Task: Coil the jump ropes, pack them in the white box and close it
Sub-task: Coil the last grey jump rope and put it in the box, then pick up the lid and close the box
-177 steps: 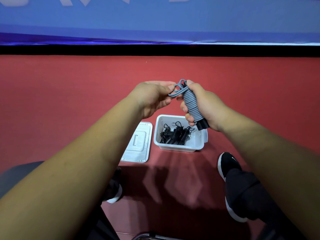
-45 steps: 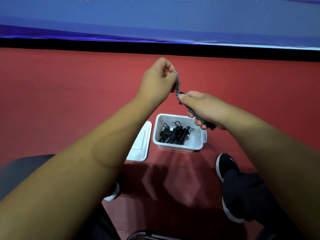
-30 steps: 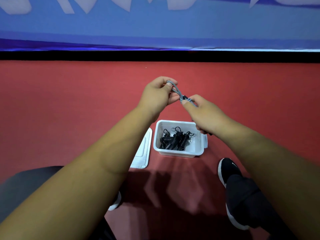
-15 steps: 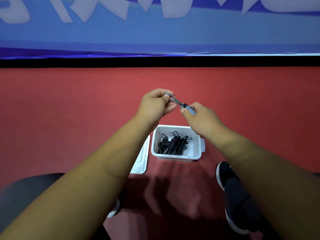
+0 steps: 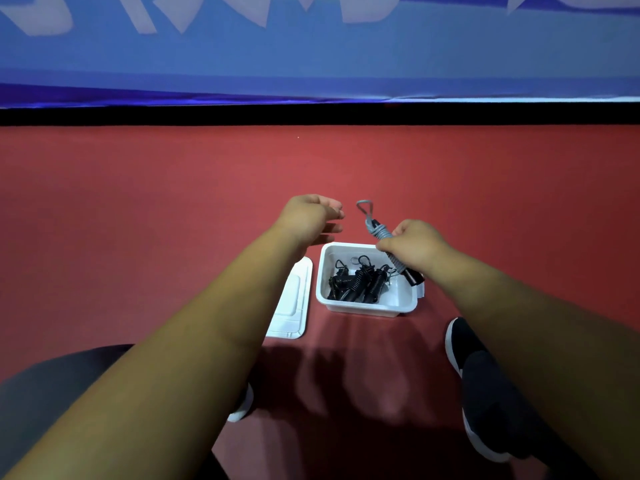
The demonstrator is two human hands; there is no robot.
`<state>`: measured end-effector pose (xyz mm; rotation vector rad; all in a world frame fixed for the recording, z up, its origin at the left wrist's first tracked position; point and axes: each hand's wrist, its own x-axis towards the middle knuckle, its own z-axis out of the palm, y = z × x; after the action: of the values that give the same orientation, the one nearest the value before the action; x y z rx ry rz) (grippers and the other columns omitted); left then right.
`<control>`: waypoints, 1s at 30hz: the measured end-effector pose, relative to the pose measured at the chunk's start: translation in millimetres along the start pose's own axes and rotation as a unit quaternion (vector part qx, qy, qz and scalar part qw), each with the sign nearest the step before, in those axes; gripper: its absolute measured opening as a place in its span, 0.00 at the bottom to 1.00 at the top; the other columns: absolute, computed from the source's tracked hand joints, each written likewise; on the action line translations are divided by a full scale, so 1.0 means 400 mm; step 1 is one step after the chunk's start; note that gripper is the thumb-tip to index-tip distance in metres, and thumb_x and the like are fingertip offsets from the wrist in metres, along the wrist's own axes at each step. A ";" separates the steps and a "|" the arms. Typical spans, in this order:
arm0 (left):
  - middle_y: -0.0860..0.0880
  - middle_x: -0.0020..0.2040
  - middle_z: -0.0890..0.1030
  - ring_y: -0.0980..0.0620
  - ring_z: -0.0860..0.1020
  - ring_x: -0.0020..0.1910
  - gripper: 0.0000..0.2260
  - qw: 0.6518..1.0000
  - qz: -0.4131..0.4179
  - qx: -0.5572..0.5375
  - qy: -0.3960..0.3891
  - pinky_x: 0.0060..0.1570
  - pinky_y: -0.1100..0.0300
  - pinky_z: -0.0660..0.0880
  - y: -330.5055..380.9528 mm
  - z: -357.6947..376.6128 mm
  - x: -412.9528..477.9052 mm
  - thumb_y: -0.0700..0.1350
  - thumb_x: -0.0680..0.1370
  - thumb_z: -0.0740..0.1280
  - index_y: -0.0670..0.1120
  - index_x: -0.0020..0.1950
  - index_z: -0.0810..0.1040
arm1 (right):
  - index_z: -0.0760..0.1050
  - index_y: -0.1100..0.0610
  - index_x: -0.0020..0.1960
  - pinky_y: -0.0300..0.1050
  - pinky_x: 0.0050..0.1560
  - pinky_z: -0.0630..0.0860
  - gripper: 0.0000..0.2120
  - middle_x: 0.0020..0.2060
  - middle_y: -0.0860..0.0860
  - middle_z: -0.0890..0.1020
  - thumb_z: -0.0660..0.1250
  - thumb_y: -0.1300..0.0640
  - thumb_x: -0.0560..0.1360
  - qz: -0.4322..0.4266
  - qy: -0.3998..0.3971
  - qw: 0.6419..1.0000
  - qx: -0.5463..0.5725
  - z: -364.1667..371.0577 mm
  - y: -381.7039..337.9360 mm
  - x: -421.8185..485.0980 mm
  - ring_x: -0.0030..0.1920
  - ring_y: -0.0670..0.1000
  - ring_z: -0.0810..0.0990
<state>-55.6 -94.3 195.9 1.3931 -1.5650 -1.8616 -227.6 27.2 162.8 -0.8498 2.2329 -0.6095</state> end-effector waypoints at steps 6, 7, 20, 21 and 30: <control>0.46 0.49 0.86 0.50 0.83 0.40 0.10 0.996 -0.080 -0.031 0.027 0.45 0.54 0.82 -0.118 -0.033 0.098 0.39 0.84 0.61 0.42 0.59 0.81 | 0.79 0.61 0.45 0.67 0.49 0.85 0.10 0.44 0.62 0.86 0.77 0.56 0.72 0.122 -0.013 0.984 0.129 0.119 0.078 0.129 0.45 0.64 0.88; 0.46 0.48 0.86 0.50 0.83 0.39 0.10 0.995 -0.092 -0.032 0.031 0.44 0.54 0.82 -0.146 -0.040 0.115 0.39 0.84 0.61 0.42 0.59 0.82 | 0.78 0.61 0.45 0.67 0.50 0.85 0.09 0.44 0.62 0.86 0.76 0.58 0.74 0.136 -0.014 0.981 0.140 0.139 0.090 0.142 0.46 0.65 0.88; 0.49 0.45 0.85 0.49 0.84 0.44 0.07 0.976 -0.200 -0.047 0.066 0.50 0.53 0.82 -0.468 -0.113 0.236 0.42 0.83 0.64 0.46 0.55 0.82 | 0.81 0.58 0.44 0.62 0.53 0.86 0.16 0.45 0.59 0.87 0.67 0.47 0.66 0.214 -0.011 0.971 0.108 0.330 0.394 0.384 0.48 0.62 0.87; 0.49 0.46 0.85 0.48 0.84 0.45 0.07 0.976 -0.204 -0.037 0.066 0.49 0.54 0.81 -0.488 -0.119 0.235 0.42 0.83 0.64 0.46 0.55 0.82 | 0.81 0.58 0.43 0.61 0.53 0.86 0.15 0.46 0.59 0.87 0.66 0.48 0.66 0.207 -0.014 0.972 0.109 0.341 0.401 0.387 0.47 0.62 0.87; 0.44 0.48 0.84 0.46 0.82 0.40 0.06 0.971 -0.216 0.059 0.084 0.44 0.55 0.78 -0.611 -0.170 0.202 0.39 0.83 0.64 0.42 0.55 0.81 | 0.82 0.58 0.52 0.41 0.30 0.74 0.07 0.40 0.52 0.86 0.66 0.58 0.79 0.142 -0.061 0.963 0.221 0.429 0.176 0.213 0.32 0.49 0.79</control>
<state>41.3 -111.1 -51.8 2.0228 -1.3889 -1.8338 -181.0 -16.9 -31.0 -0.3235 1.9472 -0.8469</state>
